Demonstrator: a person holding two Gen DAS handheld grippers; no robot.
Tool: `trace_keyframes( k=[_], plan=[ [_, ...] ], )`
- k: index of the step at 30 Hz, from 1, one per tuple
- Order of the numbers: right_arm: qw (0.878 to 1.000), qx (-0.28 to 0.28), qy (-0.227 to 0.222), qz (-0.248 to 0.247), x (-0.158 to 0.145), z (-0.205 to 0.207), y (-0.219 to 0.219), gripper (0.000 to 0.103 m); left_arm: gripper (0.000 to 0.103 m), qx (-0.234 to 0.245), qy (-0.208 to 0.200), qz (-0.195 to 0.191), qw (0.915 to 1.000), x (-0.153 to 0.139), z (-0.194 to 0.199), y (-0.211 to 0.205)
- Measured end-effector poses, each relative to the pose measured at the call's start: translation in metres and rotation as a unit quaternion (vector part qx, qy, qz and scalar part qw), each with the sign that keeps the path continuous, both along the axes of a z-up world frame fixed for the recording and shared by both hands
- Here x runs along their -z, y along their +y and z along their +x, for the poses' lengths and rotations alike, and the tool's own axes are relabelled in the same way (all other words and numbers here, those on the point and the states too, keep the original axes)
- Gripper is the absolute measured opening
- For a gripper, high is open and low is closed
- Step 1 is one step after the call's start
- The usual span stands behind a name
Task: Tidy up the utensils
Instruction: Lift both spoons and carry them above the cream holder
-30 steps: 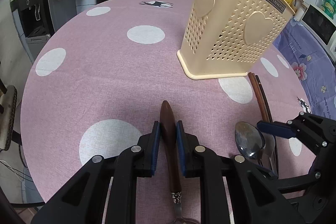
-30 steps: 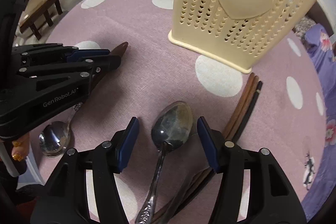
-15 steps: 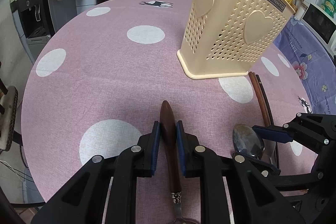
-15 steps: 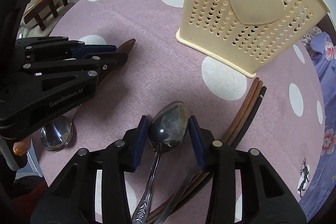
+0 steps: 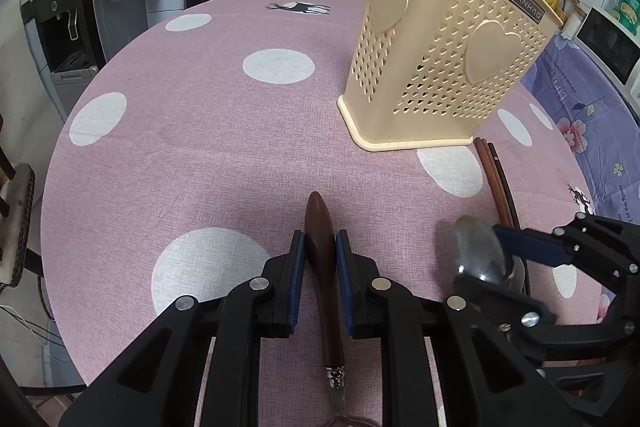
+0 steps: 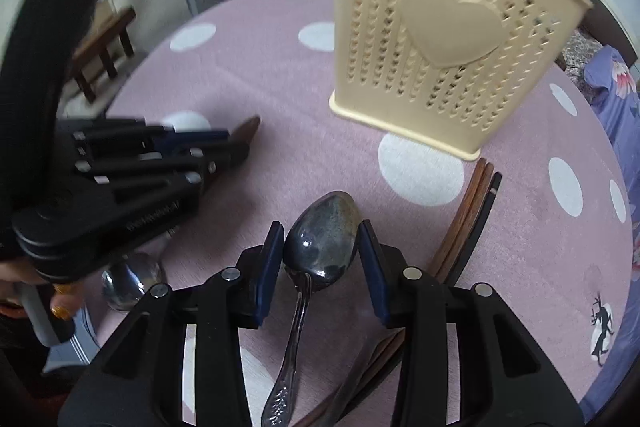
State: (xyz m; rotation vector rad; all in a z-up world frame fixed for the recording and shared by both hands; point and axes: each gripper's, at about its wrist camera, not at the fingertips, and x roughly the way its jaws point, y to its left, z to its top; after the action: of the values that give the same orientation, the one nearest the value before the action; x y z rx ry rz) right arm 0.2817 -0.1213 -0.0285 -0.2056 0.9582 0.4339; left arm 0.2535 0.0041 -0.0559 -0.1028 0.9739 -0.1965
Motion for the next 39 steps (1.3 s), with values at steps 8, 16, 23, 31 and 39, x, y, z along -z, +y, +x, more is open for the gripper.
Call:
trace_keyframes(
  k=[8,16,23,31,39],
  plan=[
    [0.994,0.028,-0.061,0.086,-0.038,-0.022,-0.029,0.039,0.016,-0.001,-0.004,-0.015,0.9999,-0.003,0.000,0.002],
    [0.988,0.043,-0.082,0.123,-0.054,-0.034,-0.040,0.039,0.016,-0.002,-0.044,-0.030,0.9986,-0.029,-0.008,0.000],
    [0.981,0.057,-0.109,0.147,-0.064,-0.041,-0.047,0.039,0.016,-0.002,-0.092,-0.054,0.9943,-0.061,-0.022,0.006],
    [0.974,0.072,-0.150,0.153,-0.075,-0.049,-0.052,0.039,0.016,0.003,-0.133,-0.061,0.9893,-0.088,-0.033,0.006],
    [0.971,0.080,-0.169,0.147,-0.075,-0.048,-0.052,0.039,0.016,0.012,-0.142,-0.072,0.9872,-0.095,-0.036,0.006]
  ],
)
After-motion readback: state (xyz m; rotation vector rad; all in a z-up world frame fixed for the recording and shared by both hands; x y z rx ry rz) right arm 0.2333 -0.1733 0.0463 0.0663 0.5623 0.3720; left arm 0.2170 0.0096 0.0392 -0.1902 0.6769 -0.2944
